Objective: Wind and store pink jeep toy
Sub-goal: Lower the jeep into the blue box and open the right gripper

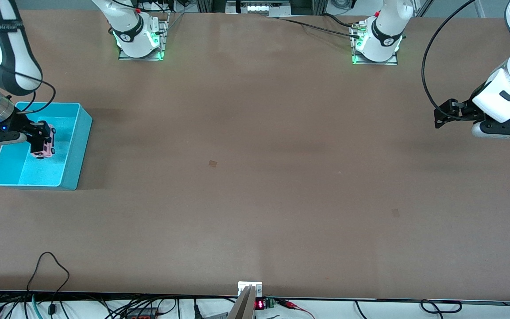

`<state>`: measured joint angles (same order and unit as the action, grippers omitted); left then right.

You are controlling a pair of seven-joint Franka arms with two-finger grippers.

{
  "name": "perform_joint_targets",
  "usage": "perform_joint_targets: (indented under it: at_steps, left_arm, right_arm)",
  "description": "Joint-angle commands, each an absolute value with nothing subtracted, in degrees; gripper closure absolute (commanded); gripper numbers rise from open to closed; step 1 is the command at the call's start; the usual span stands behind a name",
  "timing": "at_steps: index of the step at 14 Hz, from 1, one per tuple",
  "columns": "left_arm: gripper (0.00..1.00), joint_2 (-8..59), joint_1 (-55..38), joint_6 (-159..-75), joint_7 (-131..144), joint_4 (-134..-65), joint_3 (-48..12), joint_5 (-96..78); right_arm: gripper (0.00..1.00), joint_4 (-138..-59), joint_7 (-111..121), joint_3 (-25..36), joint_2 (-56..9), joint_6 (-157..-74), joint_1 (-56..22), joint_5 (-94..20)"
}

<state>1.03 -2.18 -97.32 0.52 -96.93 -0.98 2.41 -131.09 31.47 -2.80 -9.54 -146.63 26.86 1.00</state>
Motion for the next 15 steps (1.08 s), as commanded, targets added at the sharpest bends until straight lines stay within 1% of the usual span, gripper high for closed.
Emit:
perform_joint_targets:
  at_steps: [1, 5, 6, 7, 8, 9, 10, 11, 14, 15]
  left_arm:
    - [0.00, 0.97, -2.11, -95.98, 0.62, -95.89, -0.97, 2.29]
    - [0.00, 0.97, -2.11, -95.98, 0.62, -95.89, -0.97, 2.29]
    - [0.00, 0.97, -1.94, -95.89, 0.53, -95.89, -0.97, 2.29]
    - [0.00, 0.97, -1.93, -95.89, 0.53, -95.89, -0.97, 2.29]
    - [0.00, 0.97, -1.93, -95.89, 0.53, -95.89, -0.88, 2.20]
    - [0.00, 0.97, -1.93, -95.89, 0.53, -95.89, -0.97, 2.28]
    - [0.00, 0.97, -1.93, -95.71, 0.53, -95.89, -0.97, 2.20]
    - [0.00, 0.97, -1.93, -95.45, 0.53, -95.89, -0.88, 2.20]
    - [0.00, 0.97, -1.85, -95.45, 0.53, -95.89, -0.88, 2.20]
    - [0.00, 0.97, -1.85, -95.45, 0.53, -95.89, -0.88, 2.20]
  right_arm:
    - [1.00, -130.43, 29.44, -3.96, -13.17, -148.71, 29.26, 1.67]
    - [1.00, -130.43, 29.44, -3.96, -18.01, -151.79, 30.67, 1.58]
    - [1.00, -130.43, 29.44, -3.96, -18.19, -151.79, 30.85, 1.58]
    - [0.98, -130.43, 29.53, -3.96, -18.02, -151.53, 30.85, 1.58]
    - [0.76, -130.43, 29.53, -3.96, -17.76, -151.52, 30.85, 1.58]
    - [0.43, -130.43, 29.53, -3.96, -17.75, -151.52, 30.85, 1.58]
    - [0.15, -130.43, 29.53, -3.96, -17.67, -151.44, 30.85, 1.58]
    - [0.00, -130.34, 30.23, -3.96, -17.23, -151.44, 30.85, 1.67]
    - [0.00, -130.25, 30.32, -4.65, -12.85, -150.74, 29.97, 2.19]
    - [0.00, -130.25, 30.76, -4.92, -11.35, -149.34, 29.54, 2.28]
